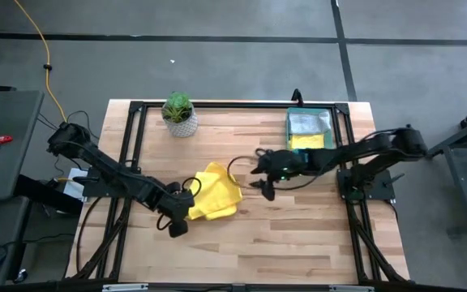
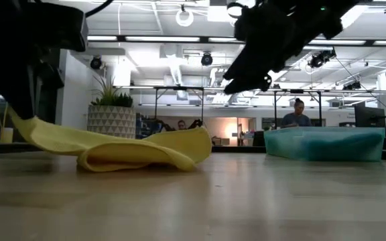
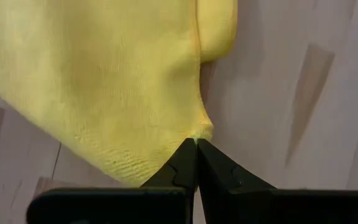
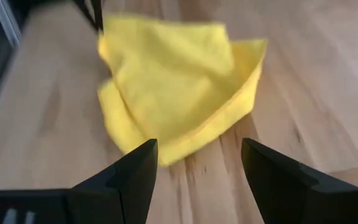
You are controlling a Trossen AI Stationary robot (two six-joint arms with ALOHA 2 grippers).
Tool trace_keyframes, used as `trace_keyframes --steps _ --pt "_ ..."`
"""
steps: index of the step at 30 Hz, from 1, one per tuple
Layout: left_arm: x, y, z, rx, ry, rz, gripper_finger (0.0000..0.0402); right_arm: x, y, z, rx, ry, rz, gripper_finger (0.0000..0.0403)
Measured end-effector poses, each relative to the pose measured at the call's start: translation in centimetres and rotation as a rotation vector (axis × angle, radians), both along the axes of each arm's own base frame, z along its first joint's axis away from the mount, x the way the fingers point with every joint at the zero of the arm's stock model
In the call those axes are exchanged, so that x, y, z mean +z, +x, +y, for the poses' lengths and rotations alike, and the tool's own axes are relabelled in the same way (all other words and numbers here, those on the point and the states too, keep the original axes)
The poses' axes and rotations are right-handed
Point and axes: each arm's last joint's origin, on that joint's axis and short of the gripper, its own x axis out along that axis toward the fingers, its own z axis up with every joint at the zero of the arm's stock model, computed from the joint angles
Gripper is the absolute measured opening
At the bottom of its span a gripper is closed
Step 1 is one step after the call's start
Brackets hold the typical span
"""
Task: Fold microfiber towels
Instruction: Fold the yellow microfiber cloth
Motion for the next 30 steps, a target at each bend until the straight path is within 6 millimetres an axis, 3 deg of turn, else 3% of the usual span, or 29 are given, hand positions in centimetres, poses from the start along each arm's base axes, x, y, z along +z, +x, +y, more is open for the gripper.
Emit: trace_keyframes --steps 9,16,23,30 --pt "0.3 0.9 0.5 0.038 0.016 -0.082 0.0000 -1.1 4.0 0.5 0.347 -0.317 0.279 0.0225" --pt "0.3 1.1 1.0 0.057 0.031 -0.088 0.0000 -0.7 7.3 1.9 0.676 -0.576 0.292 0.0224" --pt "0.3 1.1 1.1 0.080 0.041 -0.095 0.0000 -1.9 9.3 3.7 0.861 -0.644 0.307 0.0224" --pt "0.4 1.1 1.1 0.083 0.041 -0.097 0.0000 -3.4 9.4 3.9 0.880 -0.668 0.369 0.0224"
